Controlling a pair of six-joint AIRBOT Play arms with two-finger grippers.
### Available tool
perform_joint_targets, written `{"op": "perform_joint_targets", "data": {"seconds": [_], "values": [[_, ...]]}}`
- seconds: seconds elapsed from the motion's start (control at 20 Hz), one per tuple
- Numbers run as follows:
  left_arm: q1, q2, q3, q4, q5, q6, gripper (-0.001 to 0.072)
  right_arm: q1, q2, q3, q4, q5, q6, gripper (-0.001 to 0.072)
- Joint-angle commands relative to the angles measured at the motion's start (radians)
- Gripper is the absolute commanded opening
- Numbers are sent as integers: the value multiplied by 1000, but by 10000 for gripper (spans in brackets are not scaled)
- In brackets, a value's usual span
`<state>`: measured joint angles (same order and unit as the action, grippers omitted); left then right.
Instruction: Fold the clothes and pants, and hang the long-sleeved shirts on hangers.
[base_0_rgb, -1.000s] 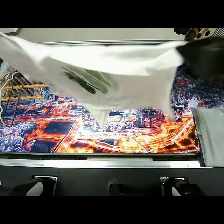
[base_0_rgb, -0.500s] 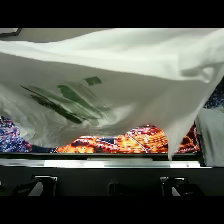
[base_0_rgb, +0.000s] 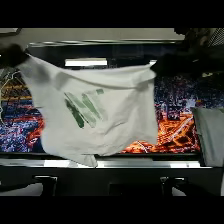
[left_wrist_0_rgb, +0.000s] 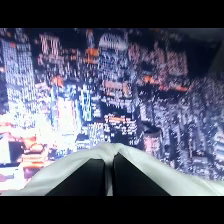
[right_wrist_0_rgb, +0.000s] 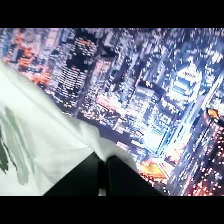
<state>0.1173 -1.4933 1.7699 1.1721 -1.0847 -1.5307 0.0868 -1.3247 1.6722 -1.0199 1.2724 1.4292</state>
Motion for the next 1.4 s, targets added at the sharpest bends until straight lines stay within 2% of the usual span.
{"op": "perform_joint_targets", "data": {"seconds": [0.0, 0.15, 0.35, 0.4, 0.45, 0.5, 0.55, 0.65, 0.75, 0.85, 1.0, 1.15, 1.35], "values": [[-70, -324, 2, -1, 80, 29, 13, 1, -249, -101, 57, -164, -26, 38], [-111, -473, 2, -1, 91, 51, 14, 1, -426, -101, 152, -238, -26, 39], [-127, -507, 3, -8, 100, 50, 24, 1, -521, -101, 196, -276, -15, 40], [-127, -507, 12, -21, 89, 50, 137, 0, -526, -101, 196, -278, -14, 71], [-122, -506, 29, -23, 66, 50, 347, -1, -526, -100, 197, -275, -3, 167], [-113, -501, 53, -24, 35, 50, 524, -9, -518, -97, 200, -256, -1, 278], [-99, -489, 79, -23, -6, 51, 548, -22, -505, -86, 199, -209, -11, 359], [-61, -445, 116, -23, -113, 102, 548, -74, -459, -78, 201, -70, -98, 387], [-5, -373, 116, -39, -175, 99, 547, -161, -398, -83, 179, 86, -166, 387], [52, -284, 75, -58, -187, 100, 546, -264, -321, -143, 169, 159, -201, 385], [140, -100, -119, -86, -184, 118, 544, -396, -181, -394, 159, 146, -245, 378], [229, 106, -414, -123, -164, 118, 544, -471, -81, -661, 119, 82, -283, 378], [310, 319, -701, -126, -153, 118, 544, -488, -66, -795, 91, 4, -327, 378]]}}
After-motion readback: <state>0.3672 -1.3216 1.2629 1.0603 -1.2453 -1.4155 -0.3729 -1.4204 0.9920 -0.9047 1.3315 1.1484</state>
